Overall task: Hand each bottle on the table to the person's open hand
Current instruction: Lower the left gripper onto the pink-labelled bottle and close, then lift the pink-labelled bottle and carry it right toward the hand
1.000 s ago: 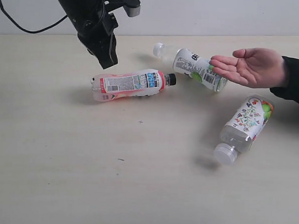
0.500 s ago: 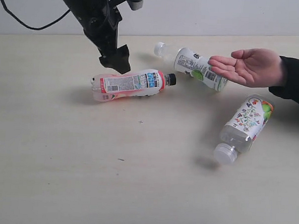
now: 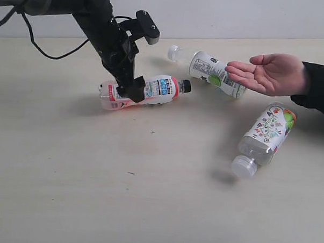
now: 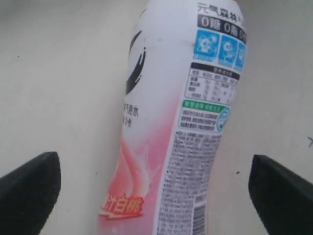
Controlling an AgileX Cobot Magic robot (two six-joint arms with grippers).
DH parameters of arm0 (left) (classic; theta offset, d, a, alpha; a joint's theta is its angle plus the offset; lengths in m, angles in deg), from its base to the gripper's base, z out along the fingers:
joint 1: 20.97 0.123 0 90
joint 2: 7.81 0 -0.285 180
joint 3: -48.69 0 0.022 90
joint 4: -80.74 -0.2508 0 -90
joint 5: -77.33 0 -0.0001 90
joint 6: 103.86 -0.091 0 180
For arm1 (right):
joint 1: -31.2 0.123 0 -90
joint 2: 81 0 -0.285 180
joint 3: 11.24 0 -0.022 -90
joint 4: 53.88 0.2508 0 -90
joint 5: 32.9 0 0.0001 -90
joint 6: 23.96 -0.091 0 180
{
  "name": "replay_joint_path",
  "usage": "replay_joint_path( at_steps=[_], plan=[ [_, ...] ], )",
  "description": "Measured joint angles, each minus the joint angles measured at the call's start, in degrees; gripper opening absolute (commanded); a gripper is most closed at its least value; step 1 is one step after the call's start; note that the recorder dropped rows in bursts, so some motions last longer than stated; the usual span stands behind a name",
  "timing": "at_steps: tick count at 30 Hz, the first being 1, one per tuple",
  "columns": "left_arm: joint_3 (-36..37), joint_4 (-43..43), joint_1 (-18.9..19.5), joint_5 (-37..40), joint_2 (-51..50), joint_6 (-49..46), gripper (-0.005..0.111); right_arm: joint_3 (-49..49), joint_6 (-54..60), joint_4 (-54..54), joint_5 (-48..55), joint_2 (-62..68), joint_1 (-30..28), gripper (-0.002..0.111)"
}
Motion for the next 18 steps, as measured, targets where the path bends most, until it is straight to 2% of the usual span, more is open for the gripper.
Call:
replay_joint_path(
  at_steps=[15,18],
  plan=[
    [0.00,0.00,0.00,-3.66,-5.07,-0.14,0.103,0.00,0.00,0.00,0.00,0.00,0.00,0.000],
    [0.00,0.00,0.00,-3.31,-5.07,-0.14,0.094,0.00,0.00,0.00,0.00,0.00,0.00,0.000]
  ],
)
